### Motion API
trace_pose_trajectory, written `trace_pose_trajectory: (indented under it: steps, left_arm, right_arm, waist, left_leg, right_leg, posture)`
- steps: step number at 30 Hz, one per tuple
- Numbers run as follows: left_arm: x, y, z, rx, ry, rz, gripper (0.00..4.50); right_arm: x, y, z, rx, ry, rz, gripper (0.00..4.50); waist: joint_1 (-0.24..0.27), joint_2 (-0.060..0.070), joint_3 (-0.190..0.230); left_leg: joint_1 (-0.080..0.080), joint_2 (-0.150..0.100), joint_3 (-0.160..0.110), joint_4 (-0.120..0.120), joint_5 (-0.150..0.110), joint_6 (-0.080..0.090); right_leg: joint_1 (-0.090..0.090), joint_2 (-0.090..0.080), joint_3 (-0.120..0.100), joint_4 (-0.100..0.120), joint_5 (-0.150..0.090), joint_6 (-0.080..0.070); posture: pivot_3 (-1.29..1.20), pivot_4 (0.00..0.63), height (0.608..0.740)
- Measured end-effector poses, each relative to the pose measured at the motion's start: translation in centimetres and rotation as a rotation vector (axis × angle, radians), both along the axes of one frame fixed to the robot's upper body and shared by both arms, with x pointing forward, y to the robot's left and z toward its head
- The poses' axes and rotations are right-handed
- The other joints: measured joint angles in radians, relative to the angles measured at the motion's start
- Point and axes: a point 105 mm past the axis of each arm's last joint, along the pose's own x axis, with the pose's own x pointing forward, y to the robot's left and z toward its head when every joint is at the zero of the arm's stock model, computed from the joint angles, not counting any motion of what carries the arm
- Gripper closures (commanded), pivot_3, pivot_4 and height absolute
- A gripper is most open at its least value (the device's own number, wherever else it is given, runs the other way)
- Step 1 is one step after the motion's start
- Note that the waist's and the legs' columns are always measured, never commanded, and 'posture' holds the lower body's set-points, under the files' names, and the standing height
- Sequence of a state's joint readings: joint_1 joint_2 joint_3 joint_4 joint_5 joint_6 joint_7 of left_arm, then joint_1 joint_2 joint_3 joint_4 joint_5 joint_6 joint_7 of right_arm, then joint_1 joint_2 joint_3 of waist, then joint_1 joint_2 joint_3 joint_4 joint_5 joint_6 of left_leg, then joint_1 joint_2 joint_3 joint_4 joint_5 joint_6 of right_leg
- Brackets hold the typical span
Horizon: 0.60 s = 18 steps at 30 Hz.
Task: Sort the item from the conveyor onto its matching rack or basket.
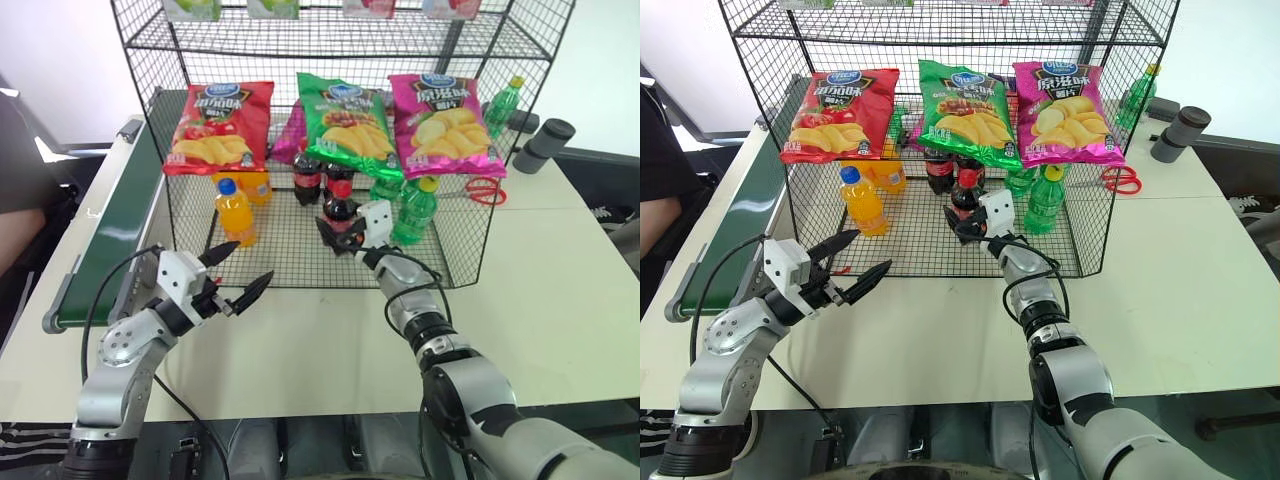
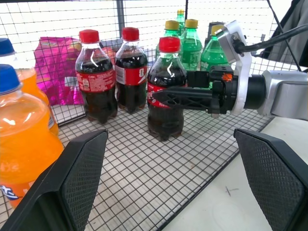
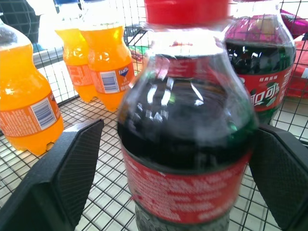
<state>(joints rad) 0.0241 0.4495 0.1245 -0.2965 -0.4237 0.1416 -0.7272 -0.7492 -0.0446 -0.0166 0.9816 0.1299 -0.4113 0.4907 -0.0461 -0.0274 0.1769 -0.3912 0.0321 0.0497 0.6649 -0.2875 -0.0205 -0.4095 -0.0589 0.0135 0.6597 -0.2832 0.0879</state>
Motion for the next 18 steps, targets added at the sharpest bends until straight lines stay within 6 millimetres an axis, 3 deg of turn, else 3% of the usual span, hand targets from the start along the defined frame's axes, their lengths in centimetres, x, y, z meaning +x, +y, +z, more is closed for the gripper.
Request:
trace_pose_trajectory:
  steps: [7,14,18]
  left_arm:
    - [0.1,-0.3,-0.1,-0.001,0.007,-0.010,0.00]
    - [0.3,-0.2,-0.2,0.004,0.025,0.002,0.00]
    - [0.8,0.4,0.1,0.028,0.035,0.022,0.00]
  right_arm:
    - [-1.1,-1.6,0.7,-0.027,-0.077,0.024,0.09]
    - [-3.3,-6.9,1.2,-0.088,-0.110,-0.012,0.09]
    - [-6.3,-9.7,1.5,-0.182,-0.094,0.043,0.09]
  waist:
    - [0.003,0.000,0.000]
    - [0.003,0.000,0.000]
    - [0.005,0.001,0.000]
  left_leg:
    - [0.000,0.000,0.000,0.000,0.000,0.000]
    - [0.000,0.000,0.000,0.000,0.000,0.000]
    - [0.000,0.000,0.000,0.000,0.000,0.000]
  right_leg:
    - [0.000,-0.001,0.000,0.000,0.000,0.000]
    - [0.000,-0.001,0.000,0.000,0.000,0.000]
    - [0.001,-0.001,0.000,-0.001,0.000,0.000]
  posture:
    - [0.00,0.150,0.740]
    - [0.00,0.150,0.740]
    - [0.00,0.150,0.740]
